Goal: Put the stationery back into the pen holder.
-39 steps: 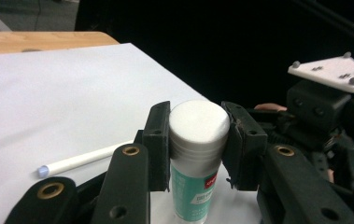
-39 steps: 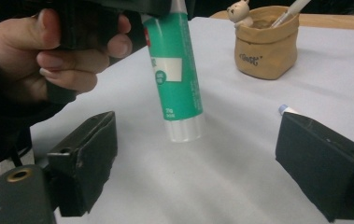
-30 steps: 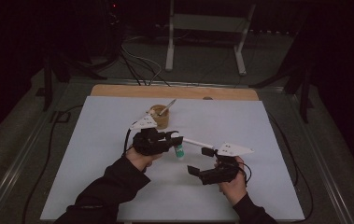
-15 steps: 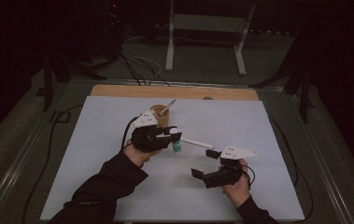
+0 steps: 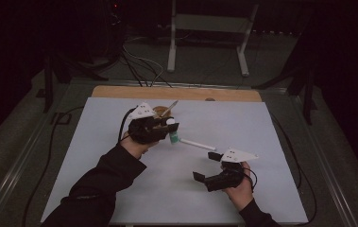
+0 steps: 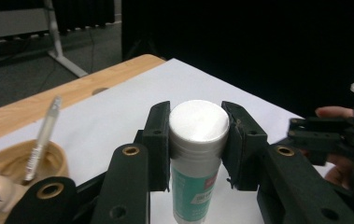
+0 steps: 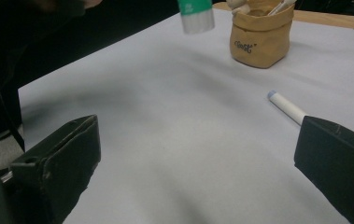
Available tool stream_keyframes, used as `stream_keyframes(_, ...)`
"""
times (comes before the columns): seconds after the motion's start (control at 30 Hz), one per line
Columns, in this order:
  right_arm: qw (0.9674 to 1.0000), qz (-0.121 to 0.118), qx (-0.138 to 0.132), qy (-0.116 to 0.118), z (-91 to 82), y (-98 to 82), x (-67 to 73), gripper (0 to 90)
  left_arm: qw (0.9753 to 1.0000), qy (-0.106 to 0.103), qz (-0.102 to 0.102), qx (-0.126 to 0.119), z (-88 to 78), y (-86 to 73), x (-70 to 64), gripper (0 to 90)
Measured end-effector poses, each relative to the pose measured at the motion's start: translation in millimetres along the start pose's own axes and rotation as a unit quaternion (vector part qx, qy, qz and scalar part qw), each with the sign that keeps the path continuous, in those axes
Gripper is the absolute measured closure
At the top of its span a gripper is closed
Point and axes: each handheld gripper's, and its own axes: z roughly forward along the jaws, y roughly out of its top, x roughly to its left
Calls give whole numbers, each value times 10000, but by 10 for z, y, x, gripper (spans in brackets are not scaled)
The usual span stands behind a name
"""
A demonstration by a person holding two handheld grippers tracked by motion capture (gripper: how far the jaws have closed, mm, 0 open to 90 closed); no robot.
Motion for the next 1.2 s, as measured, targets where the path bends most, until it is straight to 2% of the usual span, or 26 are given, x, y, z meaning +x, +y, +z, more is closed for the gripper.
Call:
stream_keyframes(0.5,10000,-68,-45,-3,-6,9,10,4,9993,326,-148,-115,-21,122,247,664)
stream_keyframes(0.53,10000,-52,-38,16,-5,8,8,5,9989,425,-144,-145,-13,128,285,664)
stream_keyframes(0.57,10000,-40,-43,33,-4,6,6,5,9989,425,-144,-145,-13,128,285,664)
stream_keyframes(0.63,10000,-44,-63,26,-1,1,1,5,9983,543,-151,-154,10,131,340,664)
stream_keyframes(0.73,10000,-32,-39,50,3,-3,-4,5,9979,595,-172,-202,35,123,407,663)
stream_keyframes(0.83,10000,-25,-56,75,5,-2,0,5,9981,539,-220,-200,50,118,465,663)
stream_keyframes(0.87,10000,-26,-52,77,7,-2,2,5,9978,590,-243,-178,69,108,515,663)
stream_keyframes(0.97,10000,-33,-50,75,8,-3,4,5,9976,619,-252,-186,86,100,559,664)
stream_keyframes(1.1,9999,-21,-78,84,2,-1,-6,5,9969,697,-232,-286,114,99,640,663)
stream_keyframes(1.2,9999,-9,-69,88,4,-4,-9,5,9959,829,-214,-304,159,107,711,663)
